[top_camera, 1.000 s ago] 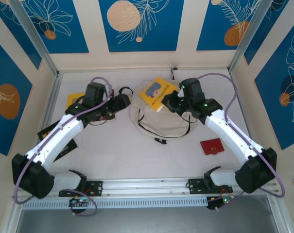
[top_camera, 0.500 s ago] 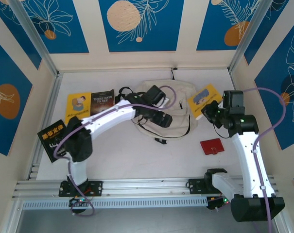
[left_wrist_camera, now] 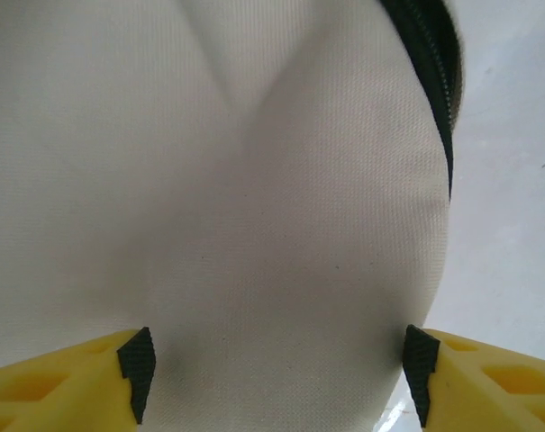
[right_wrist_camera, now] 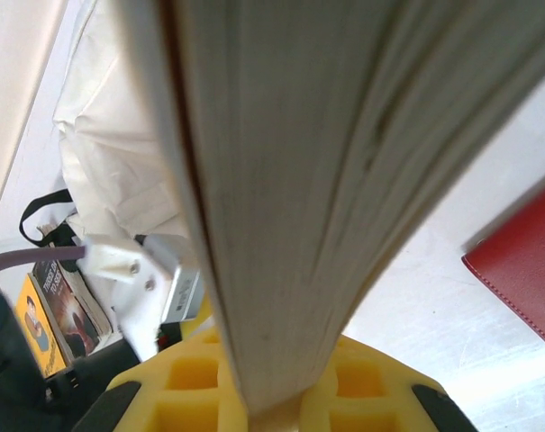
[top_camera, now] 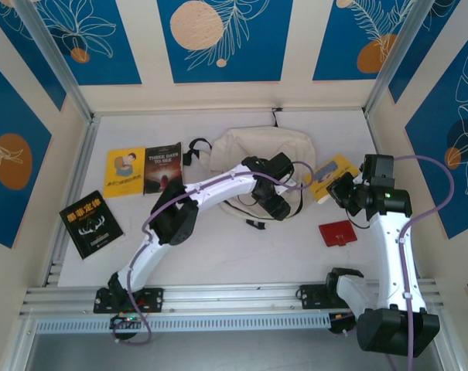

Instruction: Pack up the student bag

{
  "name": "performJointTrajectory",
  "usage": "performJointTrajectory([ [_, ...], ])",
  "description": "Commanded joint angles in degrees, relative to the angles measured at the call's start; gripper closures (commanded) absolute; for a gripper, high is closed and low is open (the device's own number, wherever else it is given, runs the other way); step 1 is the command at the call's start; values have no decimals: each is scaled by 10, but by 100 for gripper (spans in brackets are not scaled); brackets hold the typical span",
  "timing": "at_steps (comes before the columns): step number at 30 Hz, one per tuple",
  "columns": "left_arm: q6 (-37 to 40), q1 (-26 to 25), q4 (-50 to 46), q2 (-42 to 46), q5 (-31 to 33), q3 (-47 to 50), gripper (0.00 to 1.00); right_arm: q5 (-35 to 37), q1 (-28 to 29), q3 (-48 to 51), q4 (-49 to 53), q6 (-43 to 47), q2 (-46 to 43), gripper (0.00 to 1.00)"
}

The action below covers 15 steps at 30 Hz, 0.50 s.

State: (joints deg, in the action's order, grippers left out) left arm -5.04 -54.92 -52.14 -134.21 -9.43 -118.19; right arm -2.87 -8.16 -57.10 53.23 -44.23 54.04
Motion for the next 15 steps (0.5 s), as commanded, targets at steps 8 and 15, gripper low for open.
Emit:
performJointTrajectory([
  [8,-10,21,-29,-9,-14,-20,66,-23,-3,4,-36,3,-19,100],
  [15,-11,37,-11,12,-62,-21,70,-8,-3,-6,-27,-3,-26,100],
])
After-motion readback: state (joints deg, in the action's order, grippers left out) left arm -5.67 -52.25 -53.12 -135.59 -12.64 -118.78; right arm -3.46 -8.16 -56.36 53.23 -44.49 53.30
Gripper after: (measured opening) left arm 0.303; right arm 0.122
